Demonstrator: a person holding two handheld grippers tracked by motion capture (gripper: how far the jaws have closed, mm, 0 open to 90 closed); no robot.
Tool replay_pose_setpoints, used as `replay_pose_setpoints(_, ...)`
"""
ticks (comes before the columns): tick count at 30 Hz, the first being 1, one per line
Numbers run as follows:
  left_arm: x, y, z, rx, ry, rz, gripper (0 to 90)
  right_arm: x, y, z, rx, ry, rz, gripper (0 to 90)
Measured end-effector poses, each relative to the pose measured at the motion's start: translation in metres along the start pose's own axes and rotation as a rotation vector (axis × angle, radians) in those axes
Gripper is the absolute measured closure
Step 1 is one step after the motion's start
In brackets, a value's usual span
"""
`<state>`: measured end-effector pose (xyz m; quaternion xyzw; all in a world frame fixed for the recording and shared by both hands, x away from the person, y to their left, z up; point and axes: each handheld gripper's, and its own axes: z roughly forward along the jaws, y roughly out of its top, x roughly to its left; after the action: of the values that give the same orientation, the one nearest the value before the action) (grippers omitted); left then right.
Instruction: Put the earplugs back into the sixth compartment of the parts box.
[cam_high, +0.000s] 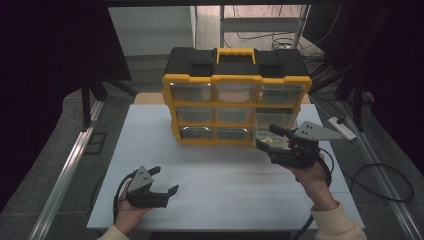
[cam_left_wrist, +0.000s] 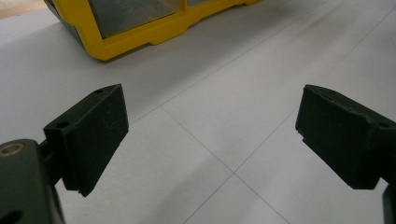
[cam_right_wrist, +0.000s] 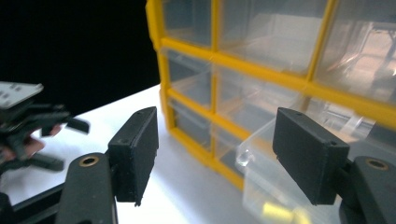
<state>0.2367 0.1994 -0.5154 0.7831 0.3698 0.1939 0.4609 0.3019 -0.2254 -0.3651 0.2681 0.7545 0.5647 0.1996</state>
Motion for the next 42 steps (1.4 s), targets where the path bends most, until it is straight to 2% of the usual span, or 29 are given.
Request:
replay_pose_setpoints(6,0.0,0.0,0.0,0.0,0.005,-0.006,9.3,0.018,-0.027,-0.015,0.037,0.011,-0.02,30.4)
replay_pose_setpoints(10,-0.001,-0.001,-0.001,0.0,0.007,-0.003,9.3,0.025,-0.04,-0.026,0.02,0.002,-0.012,30.5)
replay_pose_setpoints(14,0.0,-0.001,-0.002,0.004,0.008,-0.004,9.3,0.027,-0.054,-0.032,0.046,0.003,-0.015,30.3)
replay_pose_setpoints(23,0.0,-0.001,-0.003,0.003,0.016,-0.005,9.3,0.006,-0.103,-0.034,0.132,-0.048,0.047,29.2)
replay_pose_setpoints(26,0.001,-0.001,-0.003,0.001,0.015,-0.008,9.3,-0.003,-0.12,-0.035,0.146,-0.064,0.09,28.0)
replay_pose_setpoints(28,0.0,-0.001,-0.003,0.0,0.015,-0.01,9.3,-0.007,-0.128,-0.036,0.166,-0.069,0.088,27.7)
replay_pose_setpoints(35,0.001,-0.001,-0.002,0.002,0.019,-0.009,9.3,-0.017,-0.142,-0.03,0.209,-0.084,0.11,26.5)
replay_pose_setpoints(42,0.002,-0.001,-0.003,0.001,0.022,-0.008,9.3,-0.019,-0.143,-0.028,0.208,-0.084,0.107,26.2)
